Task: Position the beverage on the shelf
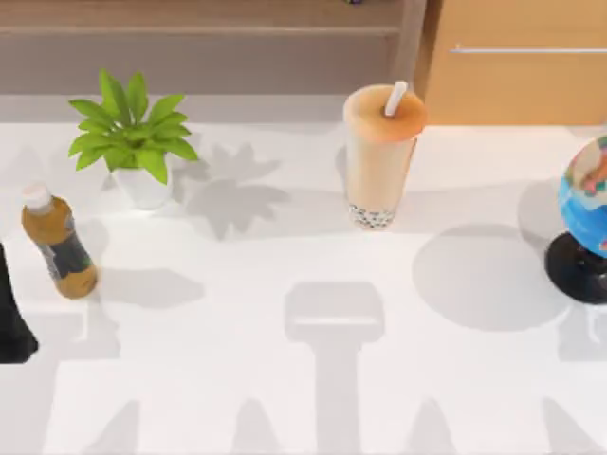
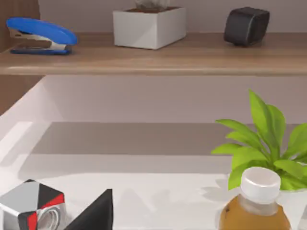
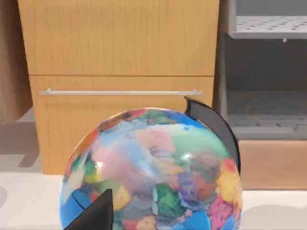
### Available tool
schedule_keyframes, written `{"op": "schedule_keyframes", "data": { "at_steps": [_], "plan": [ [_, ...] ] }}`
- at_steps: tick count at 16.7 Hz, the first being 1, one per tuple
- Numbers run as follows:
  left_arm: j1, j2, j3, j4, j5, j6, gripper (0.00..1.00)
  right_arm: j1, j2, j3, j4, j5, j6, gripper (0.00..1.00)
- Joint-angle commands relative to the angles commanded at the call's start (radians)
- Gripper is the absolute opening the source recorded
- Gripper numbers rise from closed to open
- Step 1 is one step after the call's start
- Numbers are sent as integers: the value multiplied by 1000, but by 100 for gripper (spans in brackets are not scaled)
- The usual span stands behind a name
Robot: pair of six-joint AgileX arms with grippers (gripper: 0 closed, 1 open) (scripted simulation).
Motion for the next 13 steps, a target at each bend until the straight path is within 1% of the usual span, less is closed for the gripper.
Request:
{"op": "schedule_keyframes", "data": {
  "at_steps": [3, 6, 9, 13],
  "plan": [
    [-6, 10, 6, 7, -6, 0, 100, 0, 0, 0, 0, 0, 0, 100],
    [-61, 103, 57, 75, -58, 1, 100, 0, 0, 0, 0, 0, 0, 100],
    [-160, 292, 150, 197, -152, 2, 100, 0, 0, 0, 0, 0, 0, 100],
    [-336, 666, 315, 413, -319, 5, 100, 0, 0, 0, 0, 0, 0, 100]
  ]
}}
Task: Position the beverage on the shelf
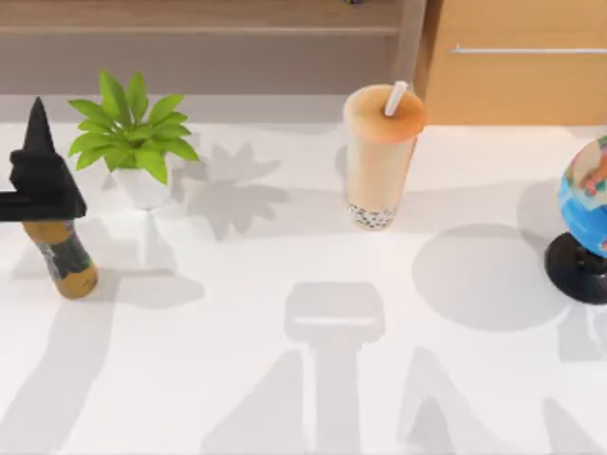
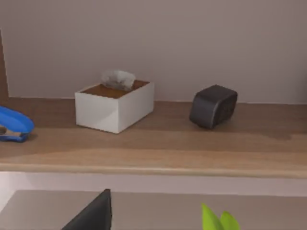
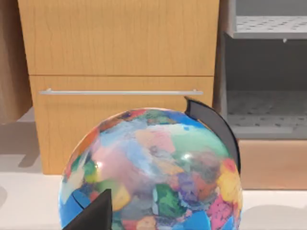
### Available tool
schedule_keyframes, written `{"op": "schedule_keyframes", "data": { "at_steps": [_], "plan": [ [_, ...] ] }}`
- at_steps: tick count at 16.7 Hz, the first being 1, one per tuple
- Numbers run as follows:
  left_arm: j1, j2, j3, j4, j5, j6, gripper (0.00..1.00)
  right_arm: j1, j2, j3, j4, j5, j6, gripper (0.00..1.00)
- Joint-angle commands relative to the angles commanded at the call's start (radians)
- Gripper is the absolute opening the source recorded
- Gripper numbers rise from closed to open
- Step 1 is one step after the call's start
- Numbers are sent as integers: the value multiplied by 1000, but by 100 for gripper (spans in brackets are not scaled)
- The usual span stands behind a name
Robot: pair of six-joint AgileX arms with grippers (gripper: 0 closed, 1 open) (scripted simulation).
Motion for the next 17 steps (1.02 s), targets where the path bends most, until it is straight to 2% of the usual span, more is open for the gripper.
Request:
{"op": "schedule_keyframes", "data": {
  "at_steps": [10, 14, 17],
  "plan": [
    [-497, 1108, 466, 612, -473, 7, 100, 0, 0, 0, 0, 0, 0, 100],
    [-643, 1439, 603, 790, -611, 9, 100, 0, 0, 0, 0, 0, 0, 100],
    [-712, 1589, 668, 876, -677, 10, 100, 0, 0, 0, 0, 0, 0, 100]
  ]
}}
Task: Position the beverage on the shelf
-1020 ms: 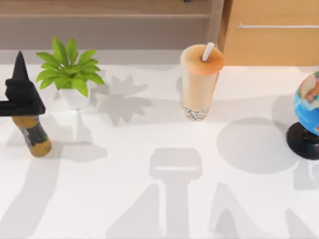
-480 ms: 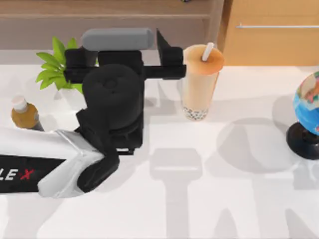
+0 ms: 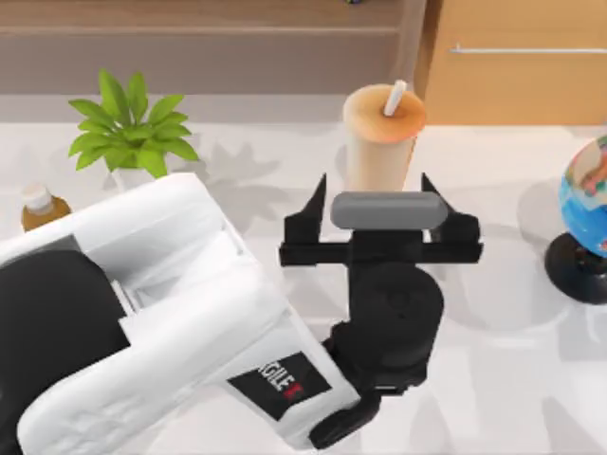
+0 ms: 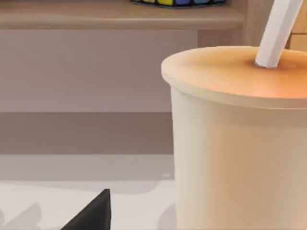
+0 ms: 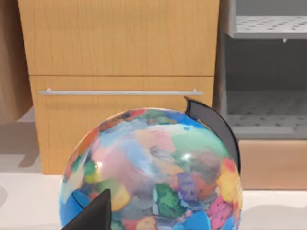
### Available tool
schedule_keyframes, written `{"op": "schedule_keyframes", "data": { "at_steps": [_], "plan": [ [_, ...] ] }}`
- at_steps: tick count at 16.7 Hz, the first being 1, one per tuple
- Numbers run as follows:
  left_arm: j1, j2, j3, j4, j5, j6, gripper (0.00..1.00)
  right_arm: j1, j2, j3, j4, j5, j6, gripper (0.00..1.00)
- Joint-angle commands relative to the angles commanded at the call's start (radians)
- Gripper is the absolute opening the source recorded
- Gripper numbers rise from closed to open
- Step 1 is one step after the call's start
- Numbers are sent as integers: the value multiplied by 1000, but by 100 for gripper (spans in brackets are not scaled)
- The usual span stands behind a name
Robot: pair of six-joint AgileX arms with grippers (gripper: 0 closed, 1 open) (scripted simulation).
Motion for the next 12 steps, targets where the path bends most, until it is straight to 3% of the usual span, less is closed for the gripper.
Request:
{"op": "schedule_keyframes", "data": {
  "at_steps": [8, 12],
  "plan": [
    [-22, 55, 26, 30, -22, 0, 100, 0, 0, 0, 0, 0, 0, 100],
    [34, 91, 113, -20, 36, -3, 100, 0, 0, 0, 0, 0, 0, 100]
  ]
}}
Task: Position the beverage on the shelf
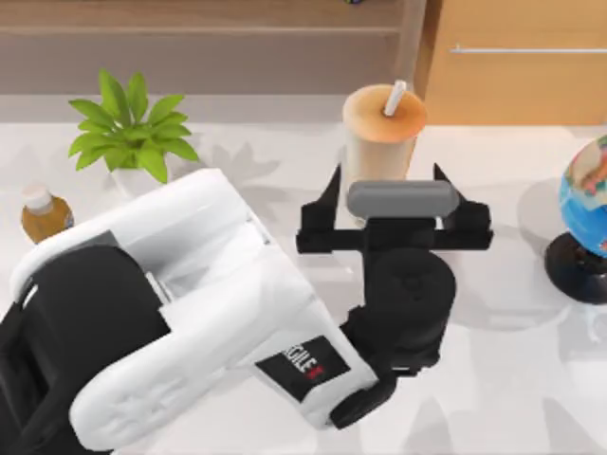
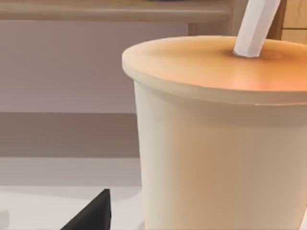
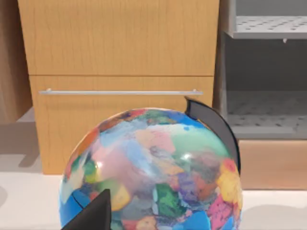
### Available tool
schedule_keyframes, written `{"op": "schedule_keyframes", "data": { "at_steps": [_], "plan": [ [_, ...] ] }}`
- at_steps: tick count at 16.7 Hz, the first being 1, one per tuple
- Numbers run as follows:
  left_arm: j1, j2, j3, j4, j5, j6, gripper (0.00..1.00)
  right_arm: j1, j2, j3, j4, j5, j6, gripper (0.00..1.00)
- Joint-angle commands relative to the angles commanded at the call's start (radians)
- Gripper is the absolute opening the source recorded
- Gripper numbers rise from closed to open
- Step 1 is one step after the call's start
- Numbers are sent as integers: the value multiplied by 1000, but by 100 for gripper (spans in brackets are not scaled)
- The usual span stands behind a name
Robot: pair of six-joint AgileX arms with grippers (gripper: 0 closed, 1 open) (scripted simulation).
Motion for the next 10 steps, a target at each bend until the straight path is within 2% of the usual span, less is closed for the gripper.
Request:
{"op": "schedule_keyframes", "data": {
  "at_steps": [5, 9, 10],
  "plan": [
    [89, 56, 133, -81, 89, -3, 100, 0, 0, 0, 0, 0, 0, 100],
    [94, 59, 140, -86, 95, -4, 100, 0, 0, 0, 0, 0, 0, 100],
    [94, 59, 140, -86, 95, -4, 92, 0, 0, 0, 0, 0, 0, 100]
  ]
}}
